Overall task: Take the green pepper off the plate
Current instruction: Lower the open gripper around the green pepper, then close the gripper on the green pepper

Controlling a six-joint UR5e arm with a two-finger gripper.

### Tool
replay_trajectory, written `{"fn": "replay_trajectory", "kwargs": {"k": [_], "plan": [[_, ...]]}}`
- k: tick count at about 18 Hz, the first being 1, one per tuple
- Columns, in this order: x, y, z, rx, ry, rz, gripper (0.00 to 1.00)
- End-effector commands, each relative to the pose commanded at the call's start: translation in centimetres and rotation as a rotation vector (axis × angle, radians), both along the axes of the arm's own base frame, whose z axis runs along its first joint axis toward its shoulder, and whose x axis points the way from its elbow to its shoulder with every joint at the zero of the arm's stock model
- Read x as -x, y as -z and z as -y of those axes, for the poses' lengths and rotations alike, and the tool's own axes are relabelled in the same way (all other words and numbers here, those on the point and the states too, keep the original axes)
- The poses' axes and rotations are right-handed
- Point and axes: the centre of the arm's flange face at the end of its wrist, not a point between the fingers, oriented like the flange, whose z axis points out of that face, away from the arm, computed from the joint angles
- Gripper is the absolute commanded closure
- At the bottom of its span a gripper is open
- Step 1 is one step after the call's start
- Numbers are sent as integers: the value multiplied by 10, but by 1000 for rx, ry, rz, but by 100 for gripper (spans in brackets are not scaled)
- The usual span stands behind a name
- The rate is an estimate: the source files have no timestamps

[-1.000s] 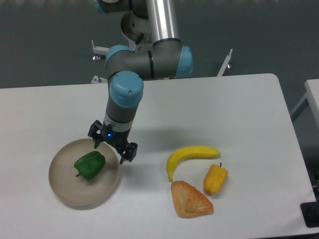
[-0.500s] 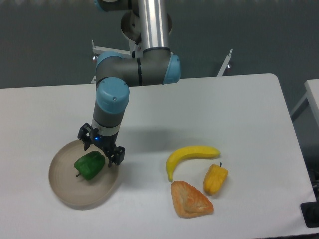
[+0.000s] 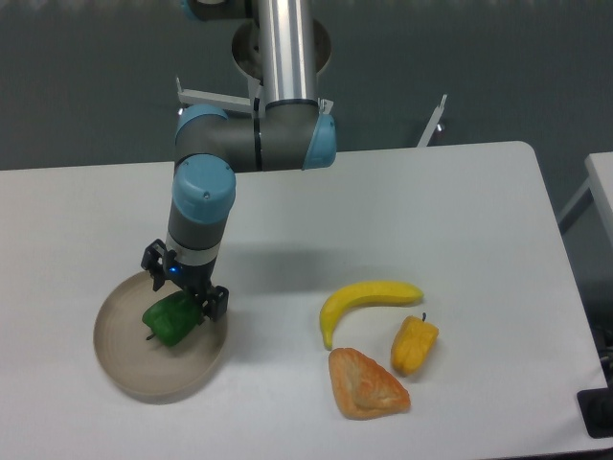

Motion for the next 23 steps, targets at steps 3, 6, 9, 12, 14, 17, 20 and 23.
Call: {"fn": "replay_trajectory", "kwargs": {"k": [3, 6, 9, 12, 14, 17, 20, 23], "plan": [[-1, 5, 1, 9, 2, 3, 0], [-5, 6, 4, 15, -4, 6, 0], [-7, 8, 4, 18, -3, 8, 0], [-6, 10, 3, 22, -6, 8, 0], [-6, 10, 2, 23, -7, 8, 0], [-6, 10, 1, 27, -25, 12, 0], [-5, 10, -1, 28, -41, 14, 0], [-5, 12, -3, 32, -52, 18, 0]]}}
